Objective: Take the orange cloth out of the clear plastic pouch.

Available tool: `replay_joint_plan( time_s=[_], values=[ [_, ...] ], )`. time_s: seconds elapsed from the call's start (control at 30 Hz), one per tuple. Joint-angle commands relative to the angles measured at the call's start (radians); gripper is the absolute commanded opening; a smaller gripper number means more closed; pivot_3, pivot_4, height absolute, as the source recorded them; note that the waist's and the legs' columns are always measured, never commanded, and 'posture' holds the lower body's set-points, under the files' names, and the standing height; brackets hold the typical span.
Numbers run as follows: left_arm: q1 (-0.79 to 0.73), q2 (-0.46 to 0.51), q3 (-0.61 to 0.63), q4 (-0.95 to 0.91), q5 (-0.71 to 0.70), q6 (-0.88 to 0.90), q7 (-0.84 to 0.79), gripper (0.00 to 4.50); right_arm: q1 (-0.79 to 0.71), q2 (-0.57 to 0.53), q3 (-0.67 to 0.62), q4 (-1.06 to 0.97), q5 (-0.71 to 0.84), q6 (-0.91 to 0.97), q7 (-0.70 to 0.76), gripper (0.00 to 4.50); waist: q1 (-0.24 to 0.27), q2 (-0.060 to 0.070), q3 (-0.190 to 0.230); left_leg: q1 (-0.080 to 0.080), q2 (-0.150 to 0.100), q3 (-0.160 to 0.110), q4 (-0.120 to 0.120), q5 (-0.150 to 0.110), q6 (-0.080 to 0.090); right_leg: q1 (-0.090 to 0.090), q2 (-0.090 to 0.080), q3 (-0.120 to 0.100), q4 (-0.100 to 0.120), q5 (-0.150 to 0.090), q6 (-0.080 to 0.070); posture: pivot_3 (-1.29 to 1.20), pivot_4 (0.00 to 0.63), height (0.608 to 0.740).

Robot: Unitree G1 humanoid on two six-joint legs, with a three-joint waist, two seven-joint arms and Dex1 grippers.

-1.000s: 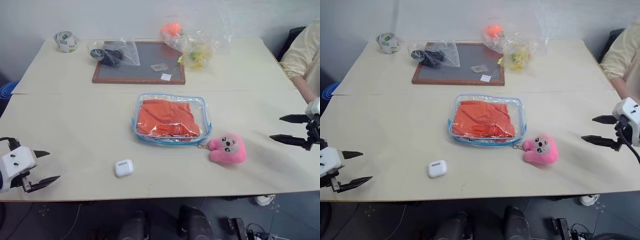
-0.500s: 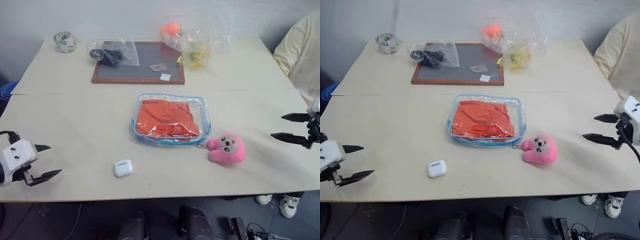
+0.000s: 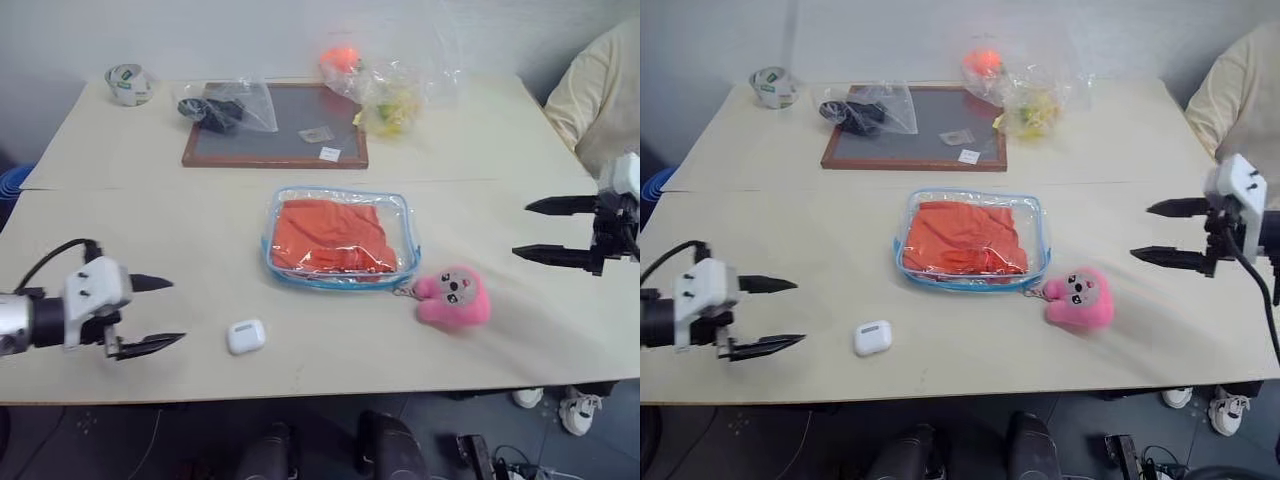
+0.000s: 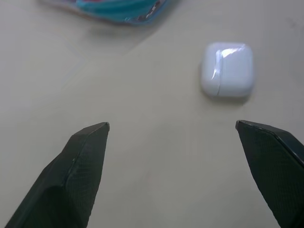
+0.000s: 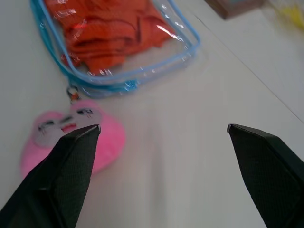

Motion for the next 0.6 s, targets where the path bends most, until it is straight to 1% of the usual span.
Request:
replay_joint_plan(
  time_s=[0.03,0.1,0.17,0.27,0.4,0.53,0.6],
  values=[
    [-0.028,0.005,-0.106,-0.101,0.01,0.037,0.016,4.5,0.022,0.034,-0.032,-0.26,0.14,0.123,-0.034,4.49,0.003,0.0,0.0,0.0,0.0,0.0,0.0,0.0,0.0,0.0,0.0,0.0,0.0,0.0,0.0,0.0,0.15,0.74],
    [-0.045,-0.016,-0.171,-0.116,0.023,0.06,0.042,4.5,0.026,0.079,-0.034,-0.399,0.224,0.208,-0.096,4.49,0.005,0.0,0.0,0.0,0.0,0.0,0.001,0.0,0.0,0.0,0.0,0.0,0.001,0.0,0.0,0.0,0.15,0.74],
    [-0.053,-0.049,-0.235,-0.12,0.053,0.061,0.079,4.5,0.038,0.109,-0.028,-0.511,0.272,0.261,-0.151,4.49,0.008,0.0,0.0,0.0,0.0,-0.001,0.002,0.0,0.0,0.0,0.0,0.0,0.002,0.0,0.0,0.0,0.15,0.74],
    [-0.062,-0.091,-0.298,-0.113,0.097,0.053,0.124,4.5,0.067,0.125,-0.03,-0.608,0.315,0.295,-0.186,4.49,0.022,0.0,0.0,-0.001,0.0,-0.001,0.005,-0.001,0.0,0.0,0.0,0.001,0.003,0.0,0.0,0.0,0.15,0.74],
    [-0.126,-0.164,-0.368,-0.068,0.159,0.065,0.211,4.5,0.071,0.141,-0.026,-0.655,0.353,0.313,-0.227,4.49,0.047,0.0,0.0,-0.003,0.0,-0.002,0.011,-0.003,0.002,0.0,0.0,0.001,0.004,0.0,0.0,0.0,0.15,0.74],
    [-0.179,-0.219,-0.434,-0.051,0.201,0.073,0.248,4.5,0.062,0.147,-0.013,-0.676,0.377,0.32,-0.245,4.49,0.05,-0.002,-0.001,-0.003,-0.001,-0.002,0.013,-0.003,0.002,0.0,0.0,0.001,0.006,0.001,0.0,0.0,0.15,0.74],
    [-0.195,-0.247,-0.459,-0.046,0.219,0.08,0.27,4.09,0.062,0.144,-0.007,-0.679,0.376,0.312,-0.242,4.5,0.049,-0.002,-0.001,-0.003,-0.001,-0.002,0.013,-0.003,0.002,0.0,0.0,0.001,0.006,0.001,0.0,0.0,0.15,0.74]
  ],
)
